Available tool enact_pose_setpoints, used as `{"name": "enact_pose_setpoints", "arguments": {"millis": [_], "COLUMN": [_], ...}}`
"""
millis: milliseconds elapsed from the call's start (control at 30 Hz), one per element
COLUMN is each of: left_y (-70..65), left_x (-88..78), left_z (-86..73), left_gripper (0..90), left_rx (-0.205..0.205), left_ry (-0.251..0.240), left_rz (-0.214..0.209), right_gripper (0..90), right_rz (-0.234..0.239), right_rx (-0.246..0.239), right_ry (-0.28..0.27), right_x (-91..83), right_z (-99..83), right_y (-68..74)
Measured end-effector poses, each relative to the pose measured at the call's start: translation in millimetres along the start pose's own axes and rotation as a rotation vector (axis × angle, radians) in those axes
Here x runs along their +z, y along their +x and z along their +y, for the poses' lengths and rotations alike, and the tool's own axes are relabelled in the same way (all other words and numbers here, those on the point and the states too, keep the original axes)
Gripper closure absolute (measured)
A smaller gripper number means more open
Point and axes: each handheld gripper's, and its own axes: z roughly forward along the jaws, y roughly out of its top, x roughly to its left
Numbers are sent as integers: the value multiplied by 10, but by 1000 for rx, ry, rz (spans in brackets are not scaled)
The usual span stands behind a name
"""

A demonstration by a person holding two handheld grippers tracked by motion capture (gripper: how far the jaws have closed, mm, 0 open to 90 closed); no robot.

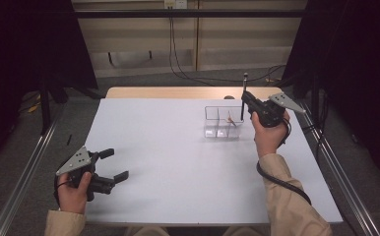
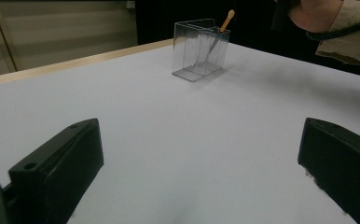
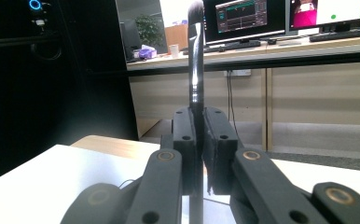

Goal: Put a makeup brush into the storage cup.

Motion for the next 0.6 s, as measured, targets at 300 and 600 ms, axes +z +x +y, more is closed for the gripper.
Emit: {"name": "enact_pose_setpoints", "arguments": {"millis": [300,600], "left_y": [0,10], "left_x": [-2,-7], "left_z": [1,-4], "left_gripper": [0,0], "left_rx": [0,-1], "left_ry": [-1,-4], "left_rz": [1,9], "right_gripper": [846,846], "right_rz": [-3,1], "right_rx": [-8,-17], "right_ry": [3,13], "right_x": [32,105], "right_z": [-18,-52], "right_y": [-22,-49]}}
